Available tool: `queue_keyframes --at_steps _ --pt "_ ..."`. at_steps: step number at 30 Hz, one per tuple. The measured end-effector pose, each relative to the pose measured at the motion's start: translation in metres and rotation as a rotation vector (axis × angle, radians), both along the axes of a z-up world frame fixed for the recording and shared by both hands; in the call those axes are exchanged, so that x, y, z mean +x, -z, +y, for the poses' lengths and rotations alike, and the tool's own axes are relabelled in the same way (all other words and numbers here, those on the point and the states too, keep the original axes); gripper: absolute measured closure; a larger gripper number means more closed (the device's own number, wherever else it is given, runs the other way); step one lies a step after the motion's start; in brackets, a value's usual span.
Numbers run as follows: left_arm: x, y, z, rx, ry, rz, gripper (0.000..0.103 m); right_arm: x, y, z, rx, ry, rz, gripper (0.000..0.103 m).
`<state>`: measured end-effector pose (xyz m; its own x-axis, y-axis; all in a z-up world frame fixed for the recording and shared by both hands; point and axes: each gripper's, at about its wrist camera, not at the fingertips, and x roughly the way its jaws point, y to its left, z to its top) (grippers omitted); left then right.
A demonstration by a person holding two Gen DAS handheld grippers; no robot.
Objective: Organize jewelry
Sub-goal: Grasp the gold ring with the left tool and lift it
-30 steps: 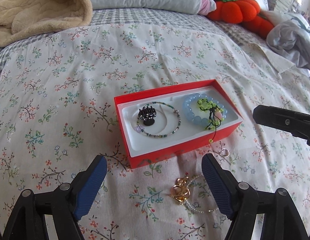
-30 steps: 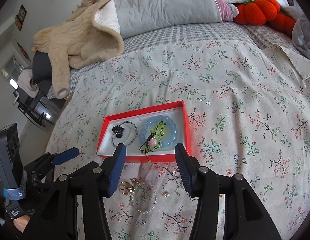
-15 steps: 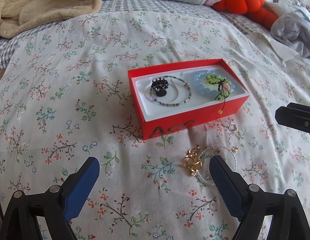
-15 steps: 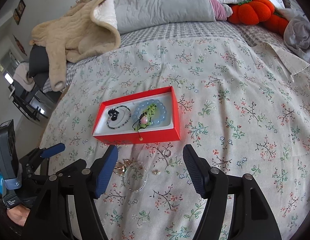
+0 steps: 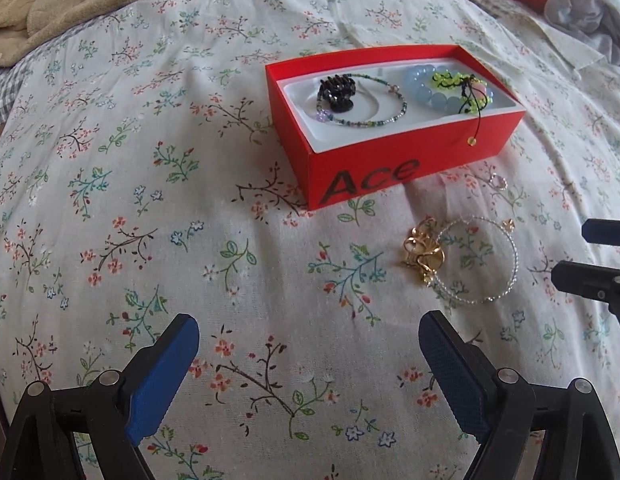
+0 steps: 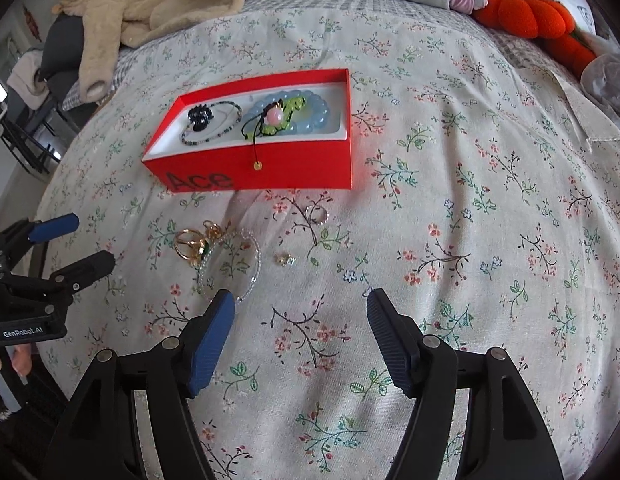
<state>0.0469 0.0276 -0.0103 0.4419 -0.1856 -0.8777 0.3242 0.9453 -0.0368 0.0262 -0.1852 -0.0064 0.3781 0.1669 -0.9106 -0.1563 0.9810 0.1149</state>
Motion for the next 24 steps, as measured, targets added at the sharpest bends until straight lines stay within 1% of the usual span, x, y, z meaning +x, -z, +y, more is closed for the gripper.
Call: queue_keyframes --at_steps 2,7,9,10,12,14,21,24 --pt "-0.001 0.003 -0.005 -0.017 0.028 0.009 0.011 -0.002 0.005 0.002 -0.008 -0.009 0.016 0.032" --pt "-0.003 0.01 -0.02 -0.064 0.098 0.008 0.012 -0.003 0.004 0.003 -0.008 -0.006 0.012 0.032" --pt "0.0 0.013 -0.026 -0.083 0.12 0.014 0.023 -0.002 0.002 0.002 -0.003 0.0 0.009 0.031" --pt "0.001 0.015 -0.029 -0.093 0.127 0.023 0.025 -0.002 0.002 0.001 -0.001 0.004 0.008 0.032" --pt "0.003 0.019 -0.034 -0.118 0.139 0.041 0.038 -0.001 0.001 0.0 -0.002 0.01 0.008 0.031" --pt "0.005 0.022 -0.04 -0.131 0.15 0.059 0.047 0.0 0.003 -0.002 -0.011 0.017 0.011 0.031" --pt "0.012 0.029 -0.061 -0.11 0.163 0.058 0.063 0.002 0.008 -0.011 -0.01 0.045 0.028 0.031" --pt "0.017 0.033 -0.066 -0.097 0.152 0.058 0.066 0.002 0.008 -0.012 -0.009 0.048 0.026 0.031"
